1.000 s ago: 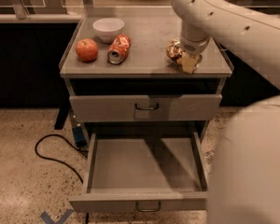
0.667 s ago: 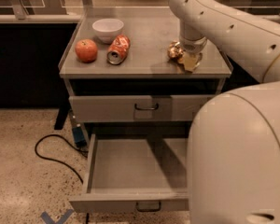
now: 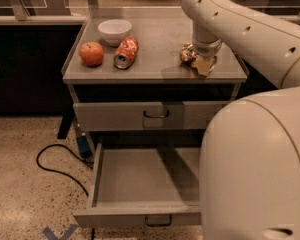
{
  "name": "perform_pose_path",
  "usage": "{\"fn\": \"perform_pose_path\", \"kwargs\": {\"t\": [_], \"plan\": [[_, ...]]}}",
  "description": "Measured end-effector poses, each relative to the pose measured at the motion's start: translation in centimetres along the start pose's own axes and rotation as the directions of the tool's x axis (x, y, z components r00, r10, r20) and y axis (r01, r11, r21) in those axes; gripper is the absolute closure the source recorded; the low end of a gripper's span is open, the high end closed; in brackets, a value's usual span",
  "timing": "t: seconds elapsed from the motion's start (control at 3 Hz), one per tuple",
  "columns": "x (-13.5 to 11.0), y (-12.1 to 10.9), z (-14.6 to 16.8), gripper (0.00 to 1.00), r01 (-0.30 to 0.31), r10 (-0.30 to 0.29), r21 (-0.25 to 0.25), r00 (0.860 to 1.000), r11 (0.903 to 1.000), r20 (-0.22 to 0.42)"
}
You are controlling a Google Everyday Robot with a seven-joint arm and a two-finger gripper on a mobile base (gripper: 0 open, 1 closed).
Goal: Pick orange can from middle drawer and place on counter
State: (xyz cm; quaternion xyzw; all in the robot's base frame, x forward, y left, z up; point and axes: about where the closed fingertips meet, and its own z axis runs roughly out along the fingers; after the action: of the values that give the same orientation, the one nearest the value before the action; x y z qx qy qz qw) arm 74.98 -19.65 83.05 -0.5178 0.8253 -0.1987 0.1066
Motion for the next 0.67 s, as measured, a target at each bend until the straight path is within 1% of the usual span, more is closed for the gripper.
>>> {"fn": "perform_pose_path", "kwargs": {"t": [0.67], "plan": [[0.0, 0.0, 0.01, 0.18, 0.0, 0.0, 0.0, 1.0, 1.0, 0.0]]}}
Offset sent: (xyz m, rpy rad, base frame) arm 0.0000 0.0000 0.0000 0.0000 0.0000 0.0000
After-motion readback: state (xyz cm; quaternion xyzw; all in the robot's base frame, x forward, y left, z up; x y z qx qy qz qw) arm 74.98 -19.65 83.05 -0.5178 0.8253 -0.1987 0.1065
